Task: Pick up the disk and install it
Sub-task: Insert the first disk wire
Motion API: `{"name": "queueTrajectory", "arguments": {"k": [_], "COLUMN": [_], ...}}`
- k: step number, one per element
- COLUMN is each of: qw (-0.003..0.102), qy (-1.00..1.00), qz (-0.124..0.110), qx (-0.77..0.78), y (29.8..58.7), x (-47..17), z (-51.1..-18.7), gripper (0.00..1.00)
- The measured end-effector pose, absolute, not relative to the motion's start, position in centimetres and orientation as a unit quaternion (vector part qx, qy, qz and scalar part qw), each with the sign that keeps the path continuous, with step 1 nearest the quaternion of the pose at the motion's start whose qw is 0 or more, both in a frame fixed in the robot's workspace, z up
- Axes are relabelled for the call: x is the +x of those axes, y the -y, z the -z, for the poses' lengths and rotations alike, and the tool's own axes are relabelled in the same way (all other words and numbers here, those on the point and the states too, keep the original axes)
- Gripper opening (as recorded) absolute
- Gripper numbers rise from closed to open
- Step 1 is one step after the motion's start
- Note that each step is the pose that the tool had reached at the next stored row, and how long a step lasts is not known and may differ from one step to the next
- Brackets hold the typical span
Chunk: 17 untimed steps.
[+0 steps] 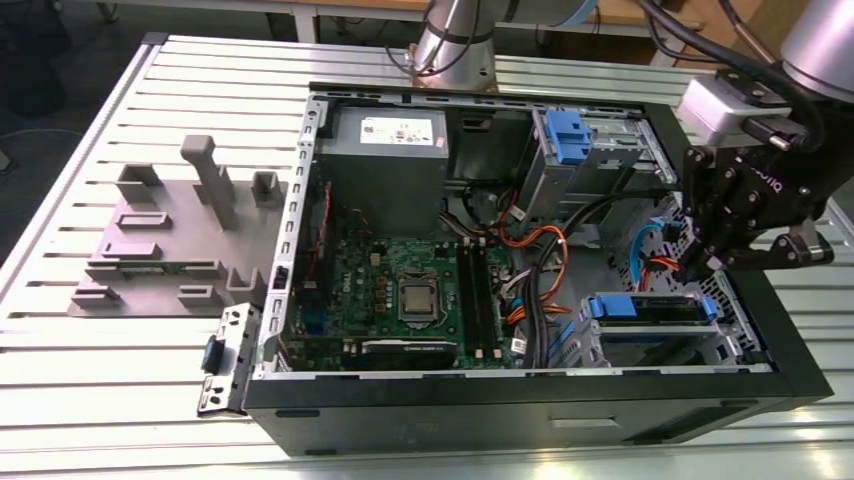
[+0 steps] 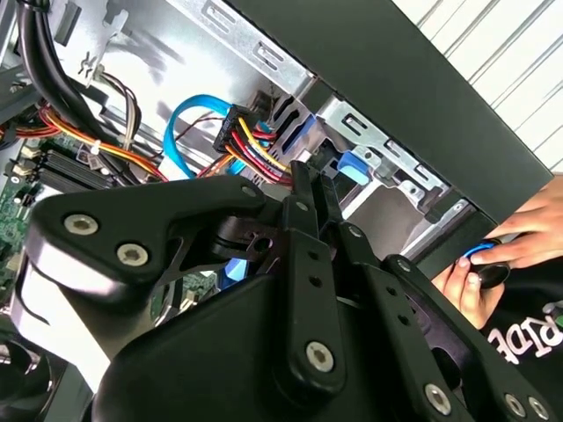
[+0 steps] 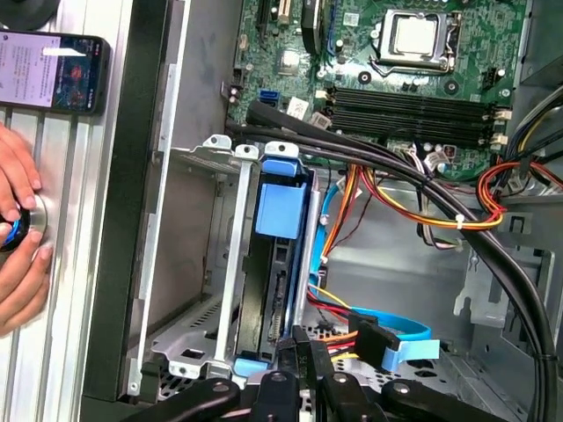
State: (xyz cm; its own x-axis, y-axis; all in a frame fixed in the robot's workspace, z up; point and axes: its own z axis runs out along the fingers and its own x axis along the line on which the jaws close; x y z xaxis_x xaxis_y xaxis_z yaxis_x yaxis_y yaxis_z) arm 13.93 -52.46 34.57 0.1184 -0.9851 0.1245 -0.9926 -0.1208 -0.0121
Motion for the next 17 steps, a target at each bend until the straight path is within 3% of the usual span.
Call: {"name": "queueTrajectory", "arguments": {"k": [3,8,17], "qw": [0.031,0.006,-0.002], "qy": [0.662,0.664,0.664], "qz": [-0.051,-0.030,-0.033], "qx": [0.747,0.747,0.747], "y": [52.5,53.0,54.3], "x": [13.8,13.7,13.5], "z": [-34.6,-34.5,-34.5], "gripper": [0.17,0.17,0.17]}}
